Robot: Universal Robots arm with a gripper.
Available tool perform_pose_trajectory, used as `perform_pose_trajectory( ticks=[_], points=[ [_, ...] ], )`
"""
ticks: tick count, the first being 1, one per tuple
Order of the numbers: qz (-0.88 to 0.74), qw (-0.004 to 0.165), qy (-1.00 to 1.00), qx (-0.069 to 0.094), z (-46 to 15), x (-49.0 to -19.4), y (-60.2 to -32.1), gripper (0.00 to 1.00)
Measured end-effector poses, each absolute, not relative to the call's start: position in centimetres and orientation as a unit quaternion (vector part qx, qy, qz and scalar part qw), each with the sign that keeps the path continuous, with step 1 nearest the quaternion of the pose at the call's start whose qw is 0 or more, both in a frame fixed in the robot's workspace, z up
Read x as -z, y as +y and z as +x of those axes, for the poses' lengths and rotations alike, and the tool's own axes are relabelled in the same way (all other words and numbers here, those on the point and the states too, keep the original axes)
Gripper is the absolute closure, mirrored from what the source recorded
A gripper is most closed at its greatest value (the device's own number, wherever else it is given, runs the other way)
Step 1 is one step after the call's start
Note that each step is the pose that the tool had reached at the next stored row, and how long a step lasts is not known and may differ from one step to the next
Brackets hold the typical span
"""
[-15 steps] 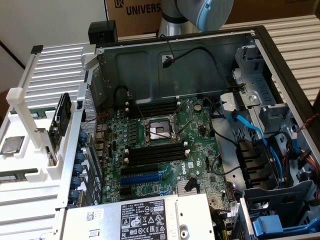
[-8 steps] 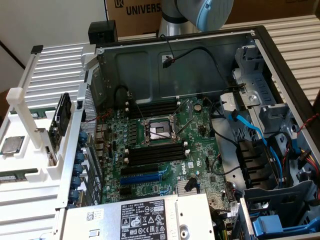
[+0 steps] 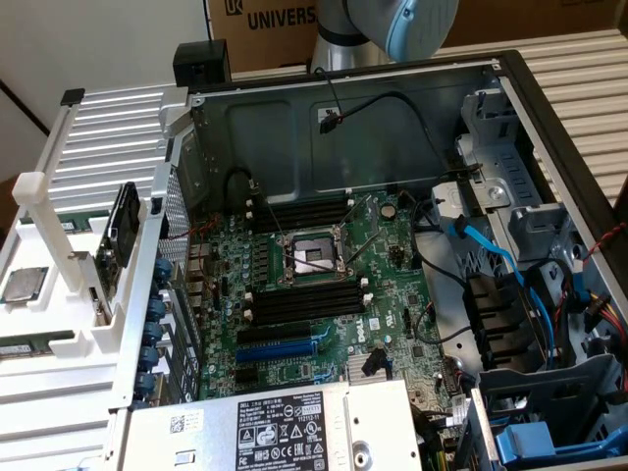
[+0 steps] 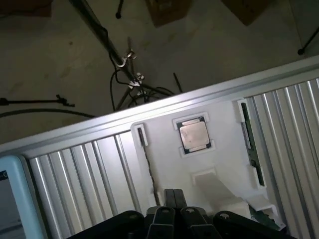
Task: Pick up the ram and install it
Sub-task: 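Pick up the ram and move it above insertion slot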
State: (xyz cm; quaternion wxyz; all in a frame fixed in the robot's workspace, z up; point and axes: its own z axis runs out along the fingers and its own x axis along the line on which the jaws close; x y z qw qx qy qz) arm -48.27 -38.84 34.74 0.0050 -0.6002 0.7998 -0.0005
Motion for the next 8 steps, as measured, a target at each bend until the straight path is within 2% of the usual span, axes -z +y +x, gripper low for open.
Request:
perform_pose_trajectory(
  ticks=[8],
  points=[
    [-0.621,0.005,0.784,0.000,-48.54,-33.82,-39.13,0.90]
  ],
)
